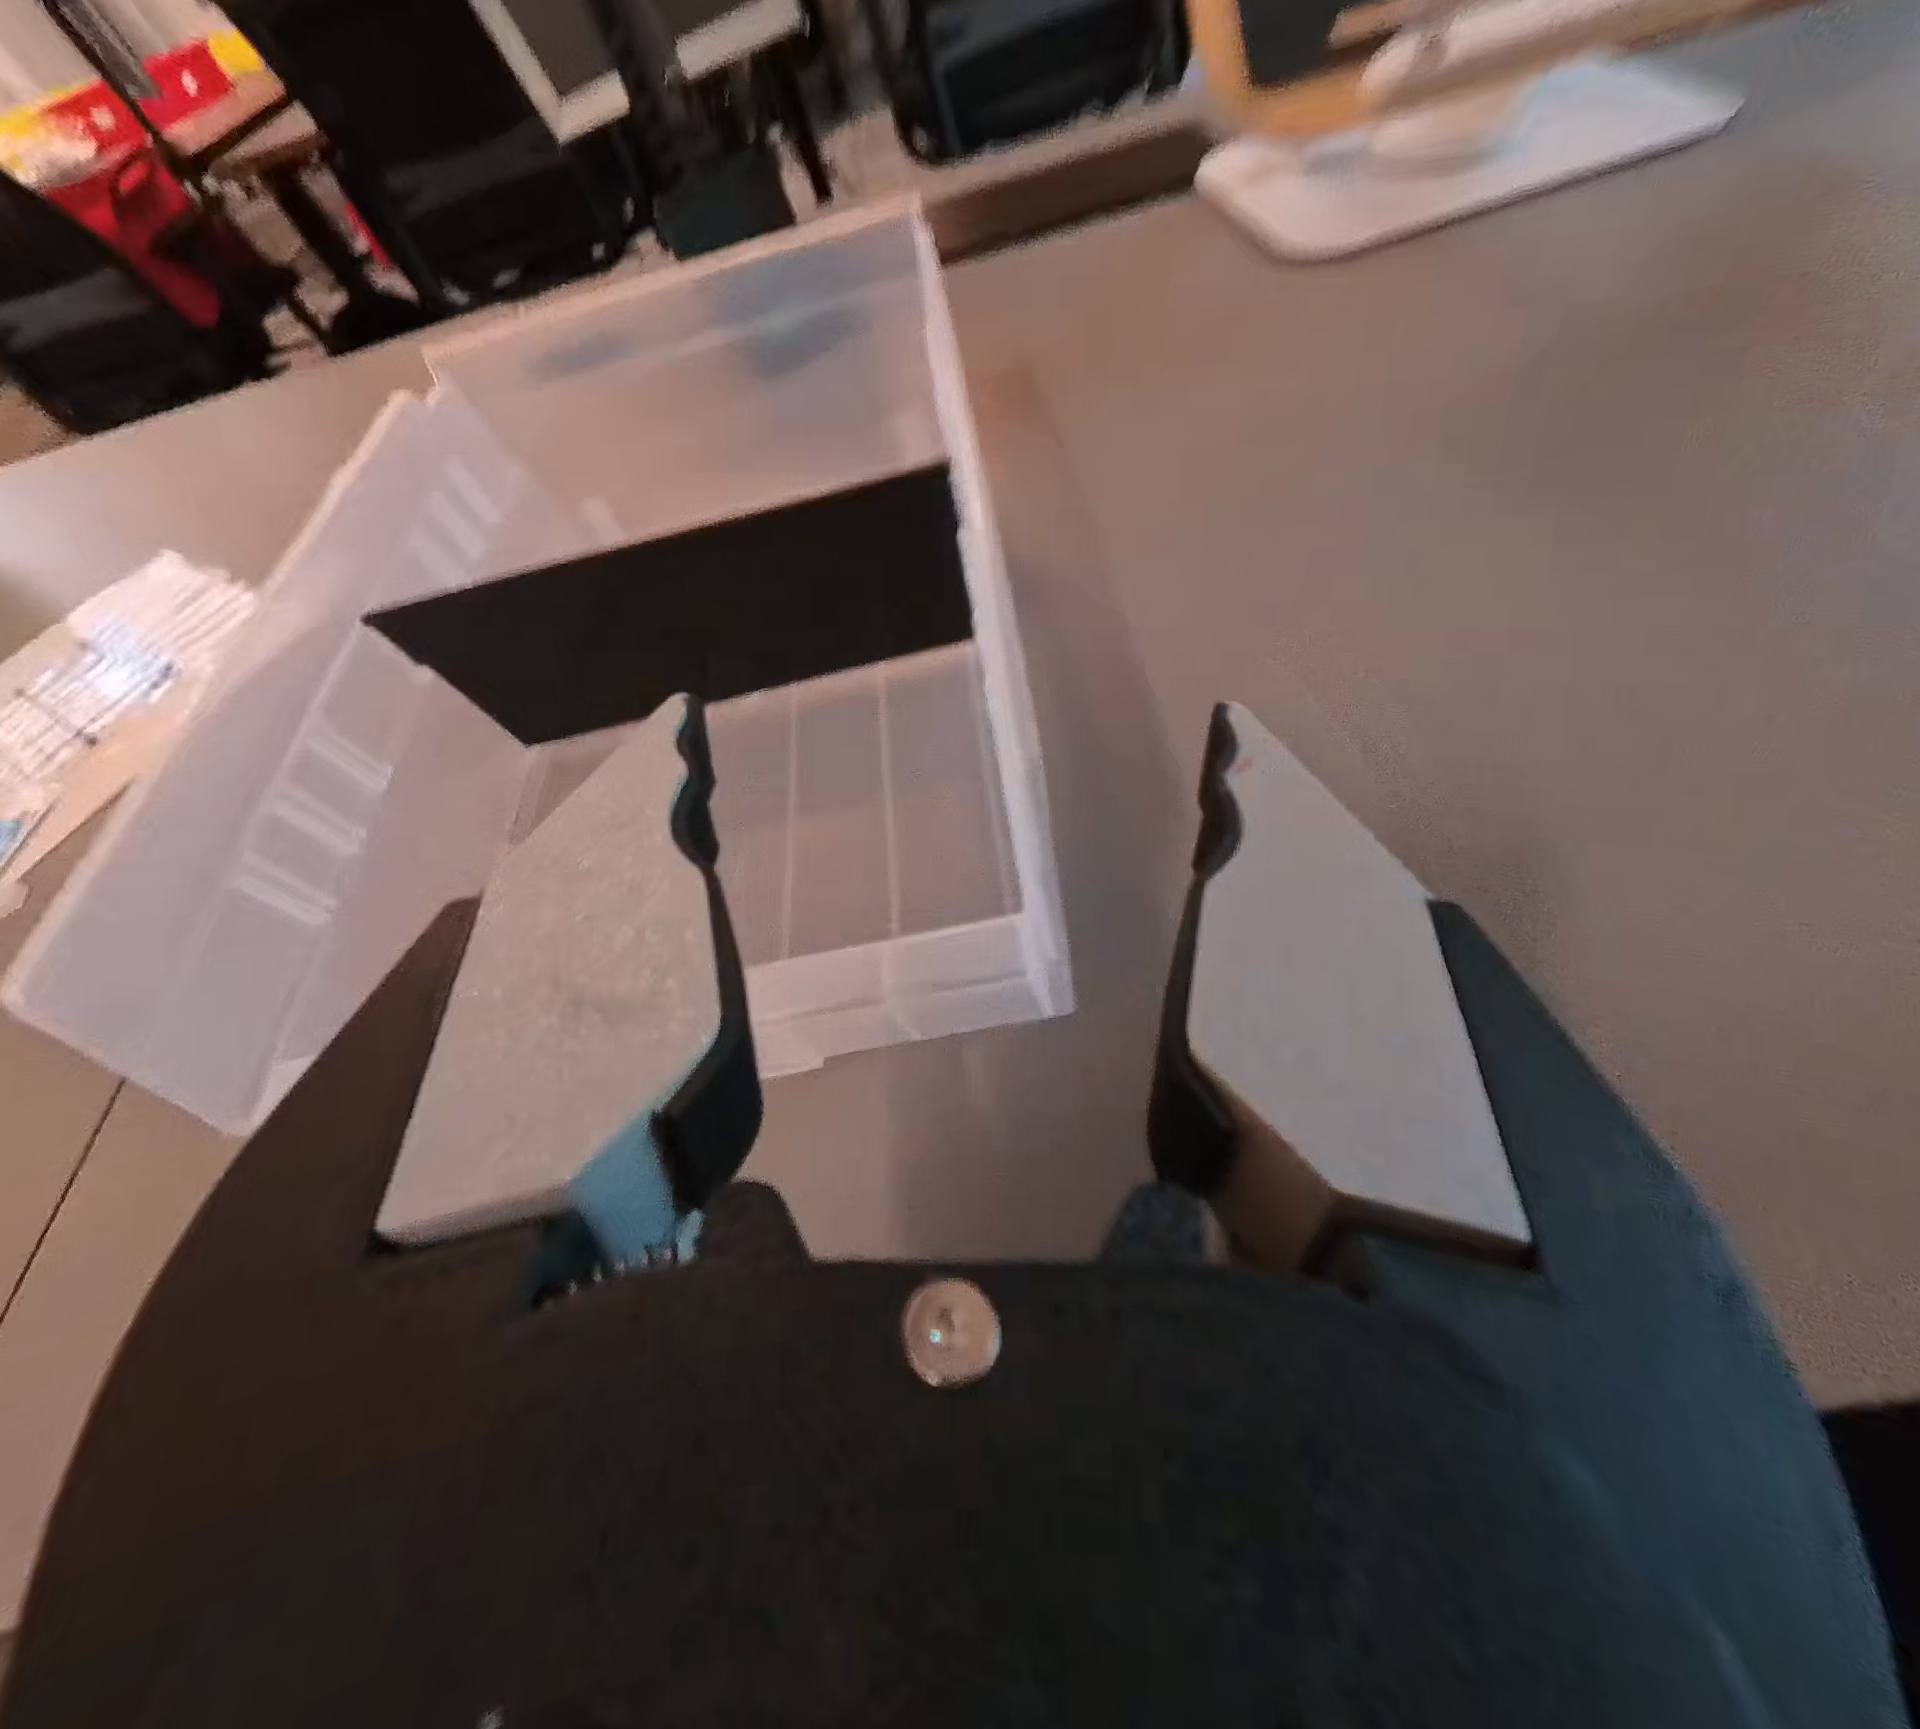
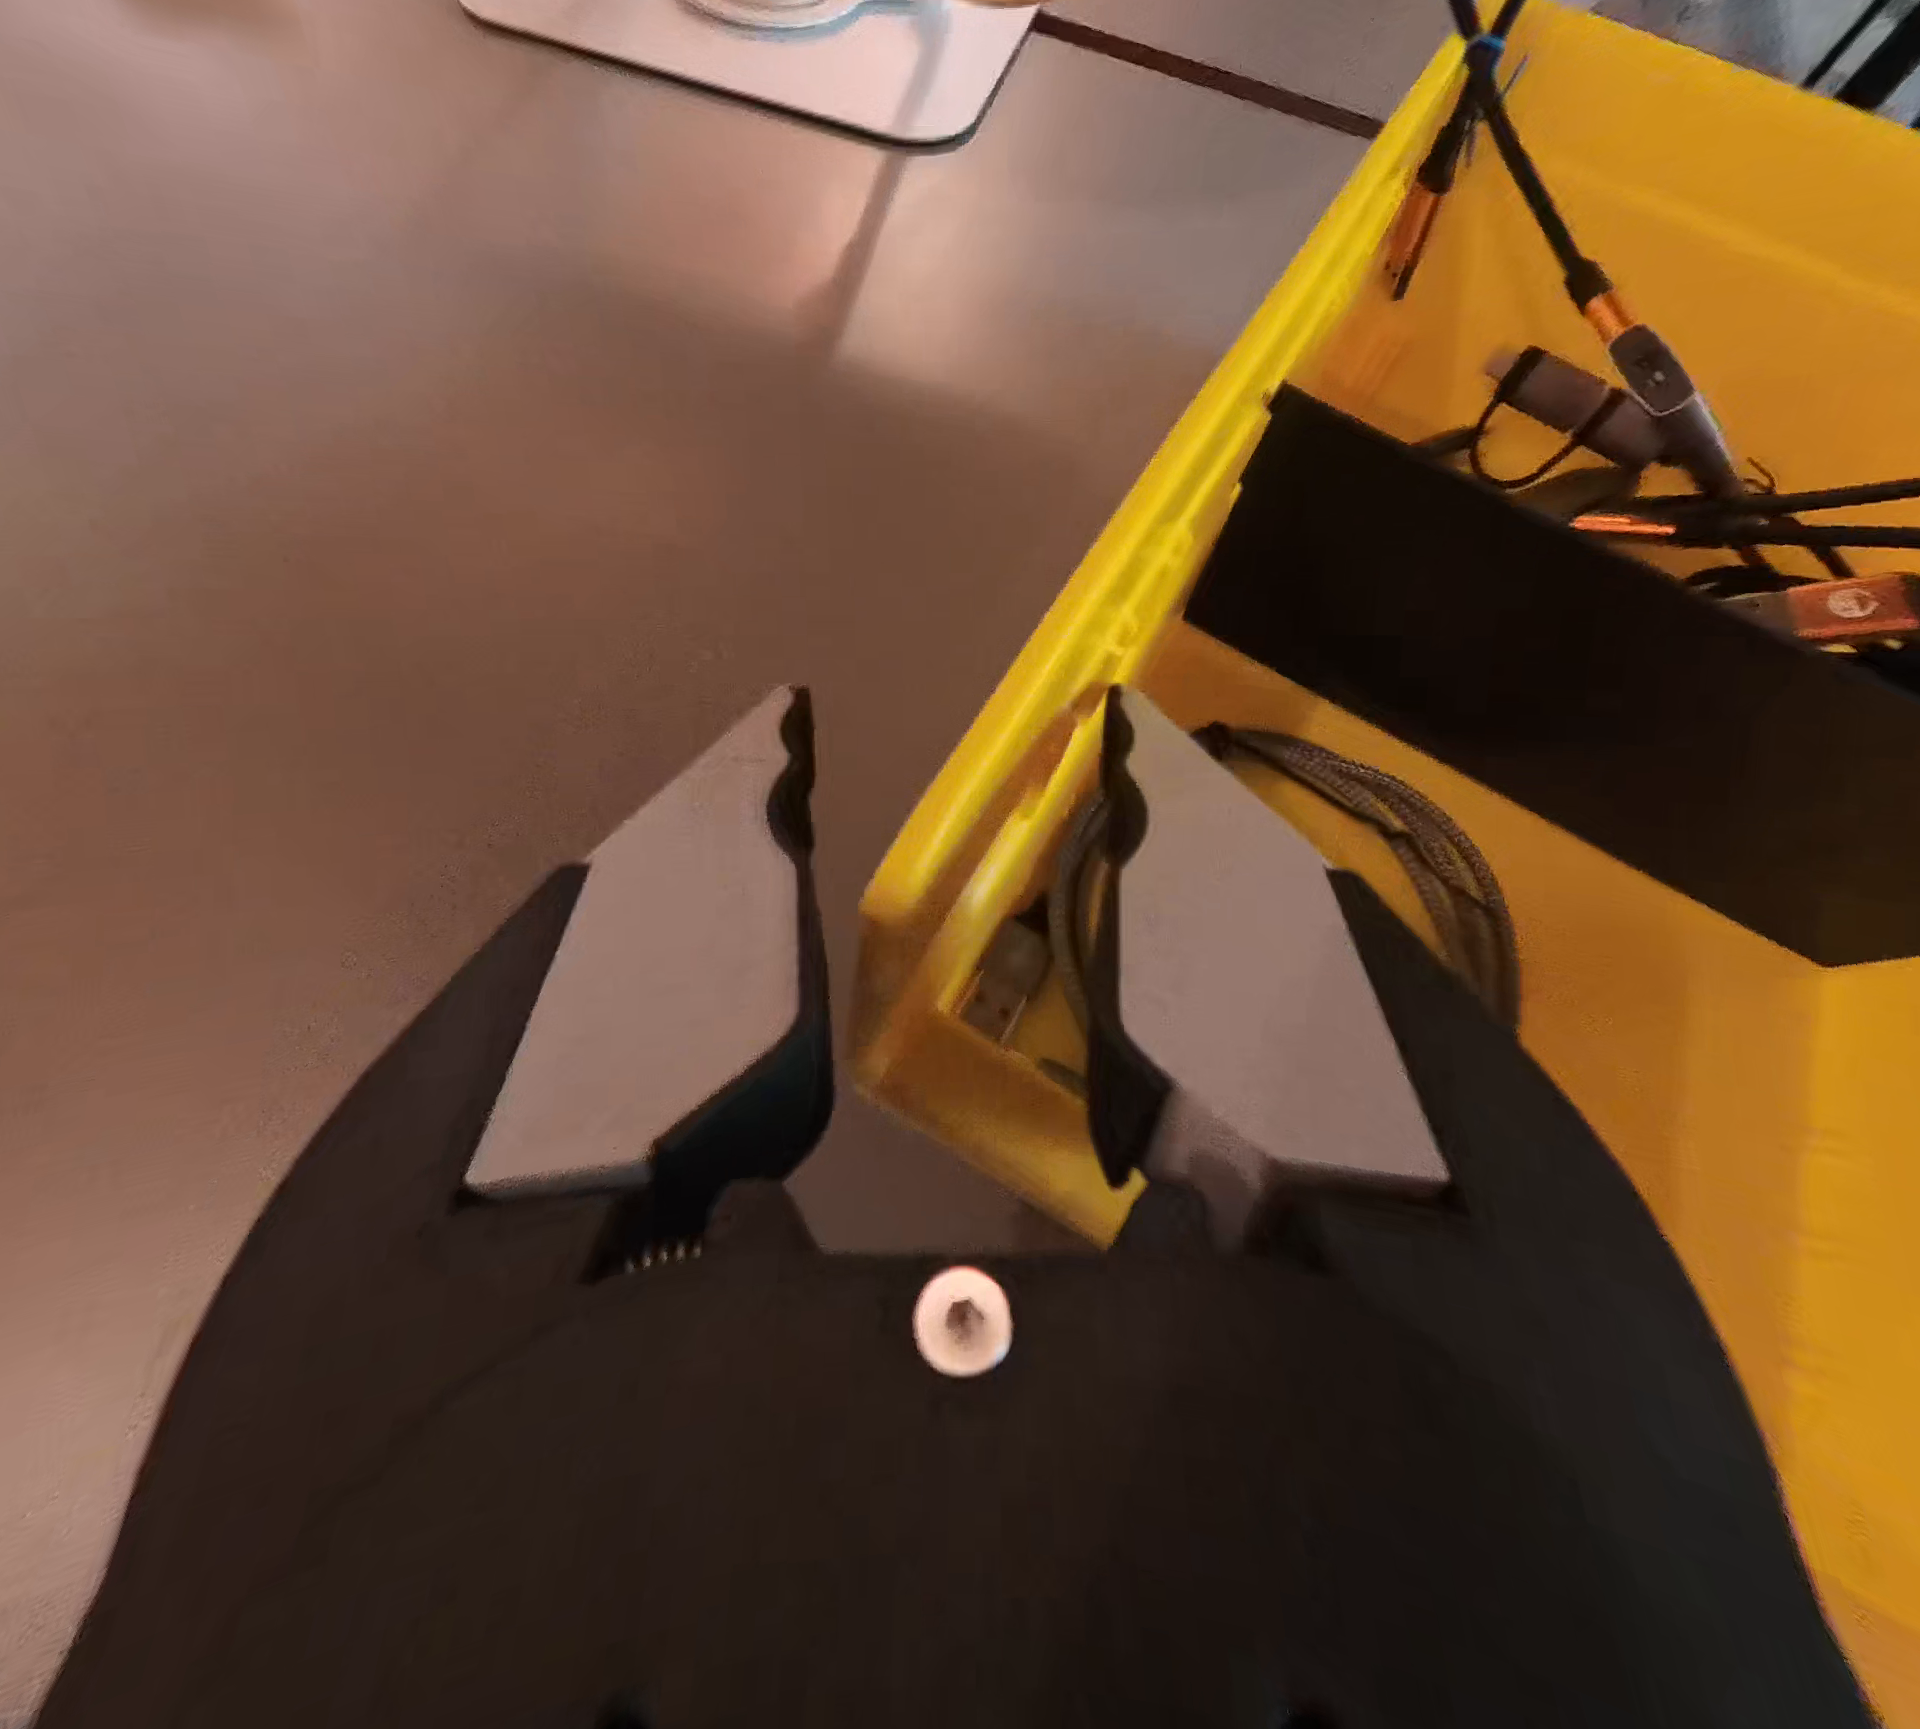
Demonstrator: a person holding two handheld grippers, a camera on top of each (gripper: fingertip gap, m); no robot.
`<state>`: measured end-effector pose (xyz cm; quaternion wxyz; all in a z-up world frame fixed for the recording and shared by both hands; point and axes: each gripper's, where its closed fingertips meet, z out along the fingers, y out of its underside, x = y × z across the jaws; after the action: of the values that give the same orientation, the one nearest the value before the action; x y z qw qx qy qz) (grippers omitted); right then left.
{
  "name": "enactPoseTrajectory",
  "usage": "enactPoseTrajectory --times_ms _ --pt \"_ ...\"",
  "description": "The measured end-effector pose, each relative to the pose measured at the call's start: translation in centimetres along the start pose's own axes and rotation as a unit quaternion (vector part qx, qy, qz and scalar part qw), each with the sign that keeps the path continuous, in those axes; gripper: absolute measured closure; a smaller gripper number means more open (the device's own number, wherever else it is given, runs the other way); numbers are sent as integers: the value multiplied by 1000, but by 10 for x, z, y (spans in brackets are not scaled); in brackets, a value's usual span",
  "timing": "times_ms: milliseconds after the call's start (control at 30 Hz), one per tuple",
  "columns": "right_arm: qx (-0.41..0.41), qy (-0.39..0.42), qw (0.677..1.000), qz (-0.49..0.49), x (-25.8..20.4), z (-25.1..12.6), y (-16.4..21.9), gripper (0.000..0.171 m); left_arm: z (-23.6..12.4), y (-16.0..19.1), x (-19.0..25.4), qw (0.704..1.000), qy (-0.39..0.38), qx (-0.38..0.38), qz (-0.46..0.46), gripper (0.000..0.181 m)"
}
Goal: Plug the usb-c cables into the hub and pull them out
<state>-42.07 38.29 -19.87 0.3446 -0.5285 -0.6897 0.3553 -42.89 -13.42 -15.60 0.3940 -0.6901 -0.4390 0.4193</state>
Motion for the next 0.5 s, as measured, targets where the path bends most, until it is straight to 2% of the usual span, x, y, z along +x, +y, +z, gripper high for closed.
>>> enactPoseTrajectory --times_ms 67,133,200,233,300,367,500 --pt "0 13 1000 -7 2 -3 2 129 20 24 -2 999 -9 -42 23 101" --pt "-7 10 1000 -15 -2 -6 4 129 33 38 1 998 1 -55 42 137" --pt "-20 -7 1000 -24 -12 -9 6 128 36 34 -3 997 -7 -41 67 176" --pt "-28 -14 999 -35 -19 -11 6 127 37 35 -6 995 -8 -46 86 176" --pt "-40 -22 997 -61 -36 -11 6 127 32 26 -9 997 11 -26 69 176" --pt "-44 -32 996 -76 -61 -9 2 127 23 11 -23 997 -10 1 75 175" --pt "-35 -89 991 -96 -134 1 -13 123 3 -16 -41 997 -25 46 53 175"
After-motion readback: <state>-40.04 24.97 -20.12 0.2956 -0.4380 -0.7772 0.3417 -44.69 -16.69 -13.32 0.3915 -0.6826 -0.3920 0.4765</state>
